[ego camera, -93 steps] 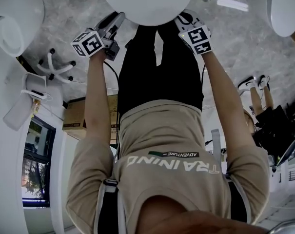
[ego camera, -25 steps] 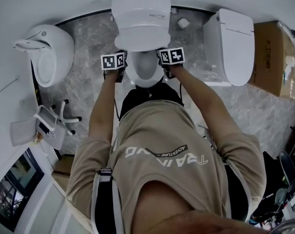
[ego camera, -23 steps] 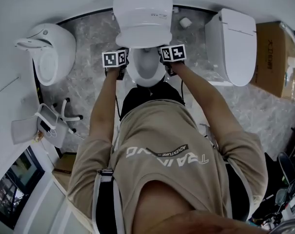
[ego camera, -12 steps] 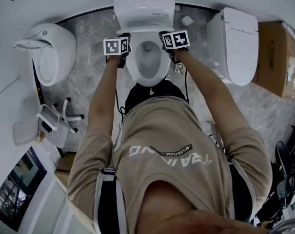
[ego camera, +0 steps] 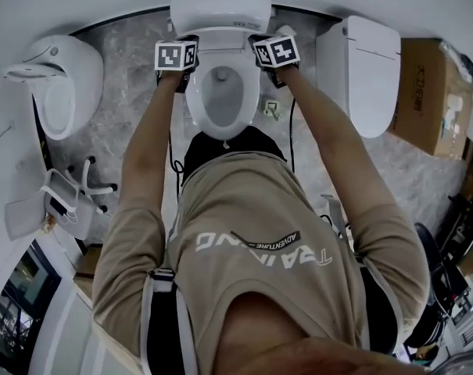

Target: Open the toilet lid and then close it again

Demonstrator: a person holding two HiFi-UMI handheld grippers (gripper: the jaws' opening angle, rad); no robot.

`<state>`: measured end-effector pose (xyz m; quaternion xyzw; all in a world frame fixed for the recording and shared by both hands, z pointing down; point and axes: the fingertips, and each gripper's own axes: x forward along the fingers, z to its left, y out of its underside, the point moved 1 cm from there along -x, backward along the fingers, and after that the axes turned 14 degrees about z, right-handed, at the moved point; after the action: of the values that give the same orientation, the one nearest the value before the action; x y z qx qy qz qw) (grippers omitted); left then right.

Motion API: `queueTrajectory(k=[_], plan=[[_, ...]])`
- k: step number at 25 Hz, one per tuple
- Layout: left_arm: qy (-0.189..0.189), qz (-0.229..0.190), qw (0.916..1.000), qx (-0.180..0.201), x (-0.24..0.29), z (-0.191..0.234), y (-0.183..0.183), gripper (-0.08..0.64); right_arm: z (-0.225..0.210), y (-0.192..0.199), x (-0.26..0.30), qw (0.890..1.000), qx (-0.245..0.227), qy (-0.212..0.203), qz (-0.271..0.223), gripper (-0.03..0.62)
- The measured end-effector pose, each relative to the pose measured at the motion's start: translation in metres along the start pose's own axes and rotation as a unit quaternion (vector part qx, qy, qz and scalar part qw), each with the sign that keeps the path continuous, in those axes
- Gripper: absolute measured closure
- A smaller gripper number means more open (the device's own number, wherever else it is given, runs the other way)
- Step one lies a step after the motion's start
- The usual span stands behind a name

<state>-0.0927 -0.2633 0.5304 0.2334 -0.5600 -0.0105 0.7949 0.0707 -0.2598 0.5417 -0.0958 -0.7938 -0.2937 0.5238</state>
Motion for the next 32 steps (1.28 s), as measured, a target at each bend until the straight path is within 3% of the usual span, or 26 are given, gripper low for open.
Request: queueTrajectory(k=[9,18,24,32], plan=[[-0.003,0.001,0.9998,0.021,0.012,0.014,-0.044,0.555,-0.031,-0.041,-0.009,0.999,0.013,0.026,-0.02,0.578],[-0.001,-0.014,0.9997,0.021,0.017,0.032,-0.078,0.556,-0.043,-0.047,-0.011,0.999,-0.003,0.044,-0.009,0.578],[-0.003,-0.014,0.9996,0.022,0.013,0.033,-0.084,0.555,-0.053,-0.057,-0.02,0.999,-0.001,0.047,-0.022,0.578],[-0.001,-0.016,0.9996,0.021,0.016,0.031,-0.085,0.555,-0.065,-0.102,-0.023,0.997,-0.008,0.05,-0.052,0.578]])
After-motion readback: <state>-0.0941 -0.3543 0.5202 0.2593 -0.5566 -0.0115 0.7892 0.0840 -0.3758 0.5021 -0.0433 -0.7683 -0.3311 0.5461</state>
